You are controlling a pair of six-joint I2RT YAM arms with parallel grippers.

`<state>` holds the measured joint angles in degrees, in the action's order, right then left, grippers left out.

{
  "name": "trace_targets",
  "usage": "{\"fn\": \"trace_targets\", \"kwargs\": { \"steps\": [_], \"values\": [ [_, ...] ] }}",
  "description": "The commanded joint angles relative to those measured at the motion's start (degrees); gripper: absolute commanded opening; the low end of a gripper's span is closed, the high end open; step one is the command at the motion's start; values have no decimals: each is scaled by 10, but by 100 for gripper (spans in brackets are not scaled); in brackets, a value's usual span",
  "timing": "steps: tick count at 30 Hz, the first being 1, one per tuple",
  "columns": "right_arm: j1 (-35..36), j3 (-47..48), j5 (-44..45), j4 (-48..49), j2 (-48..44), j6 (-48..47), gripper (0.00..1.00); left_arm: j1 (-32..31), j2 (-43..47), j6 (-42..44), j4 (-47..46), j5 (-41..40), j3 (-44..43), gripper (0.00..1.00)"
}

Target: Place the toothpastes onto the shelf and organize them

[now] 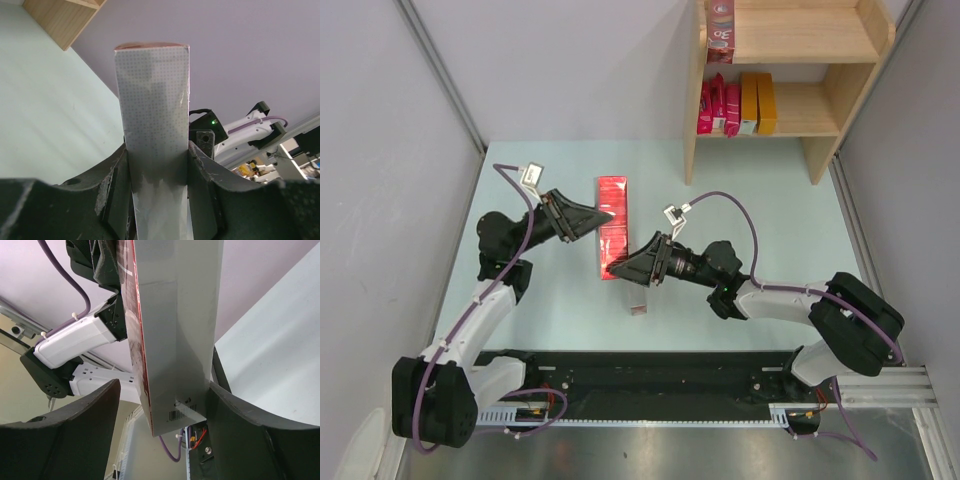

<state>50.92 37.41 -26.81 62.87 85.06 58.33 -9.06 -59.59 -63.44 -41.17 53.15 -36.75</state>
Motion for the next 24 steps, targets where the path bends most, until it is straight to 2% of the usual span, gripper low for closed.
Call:
{"fn": "trace_targets", "kwargs": {
  "steps": [1,9,15,18,19,21,22,24],
  "values": [
    [8,24,0,55,-2,0,68,4,2,-19,-59,-11,5,27],
    [8,24,-2,38,-25,-6,44,4,1,-36,-84,-30,17,29],
    [8,24,12,-14,-52,-25,37,4,1,-36,-84,-33,19,38],
    [4,24,29,-55,-74,-40,35,4,4,-33,-82,-36,23,55],
    [3,24,34,-79,-86,-46,34,4,4,-31,-81,-35,24,68],
    [-1,24,45,-105,-101,-53,33,4,7,-20,-66,-33,20,81],
    [-7,24,48,-132,-107,-57,32,4,8,-15,-57,-34,19,92],
    [-15,23,56,-160,-130,-68,31,4,18,9,-23,-35,13,100]
  ]
}}
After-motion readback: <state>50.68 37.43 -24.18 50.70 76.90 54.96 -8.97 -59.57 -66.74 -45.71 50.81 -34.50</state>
